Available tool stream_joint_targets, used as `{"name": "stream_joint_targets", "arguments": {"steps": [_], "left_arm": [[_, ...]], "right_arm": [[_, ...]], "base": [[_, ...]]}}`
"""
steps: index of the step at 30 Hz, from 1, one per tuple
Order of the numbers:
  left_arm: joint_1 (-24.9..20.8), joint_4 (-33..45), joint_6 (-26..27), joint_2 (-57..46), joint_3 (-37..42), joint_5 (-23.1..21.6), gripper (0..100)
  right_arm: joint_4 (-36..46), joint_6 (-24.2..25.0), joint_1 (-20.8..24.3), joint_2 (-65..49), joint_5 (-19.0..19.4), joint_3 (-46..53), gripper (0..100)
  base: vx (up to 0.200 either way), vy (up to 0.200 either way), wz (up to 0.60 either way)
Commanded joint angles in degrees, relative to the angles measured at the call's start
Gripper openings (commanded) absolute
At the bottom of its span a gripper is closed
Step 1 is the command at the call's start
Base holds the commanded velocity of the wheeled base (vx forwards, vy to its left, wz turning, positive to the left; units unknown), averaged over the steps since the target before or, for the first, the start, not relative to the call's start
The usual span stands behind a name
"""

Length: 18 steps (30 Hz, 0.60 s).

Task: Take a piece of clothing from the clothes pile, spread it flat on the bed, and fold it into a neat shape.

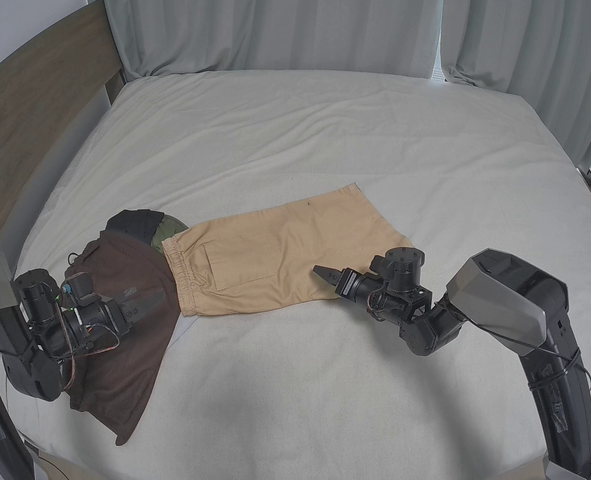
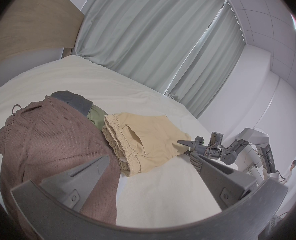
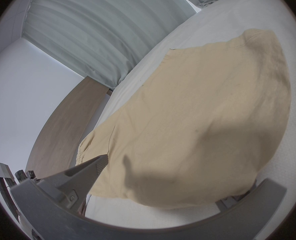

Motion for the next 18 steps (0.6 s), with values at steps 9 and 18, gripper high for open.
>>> {"name": "stream_joint_targets", "arguments": {"steps": [9,18], "left_arm": [[0.1,-0.1,0.0,0.9,-0.3,-0.3,100],[-0.1,-0.1,-0.1,0.9,0.0,-0.4,100]], "right_arm": [[-0.3,0.1,0.0,2.4,-0.5,-0.4,0],[-0.7,-1.0,0.0,-0.9,-1.2,4.9,0]], "base": [[0.000,0.000,0.00],[0.000,0.000,0.00]]}}
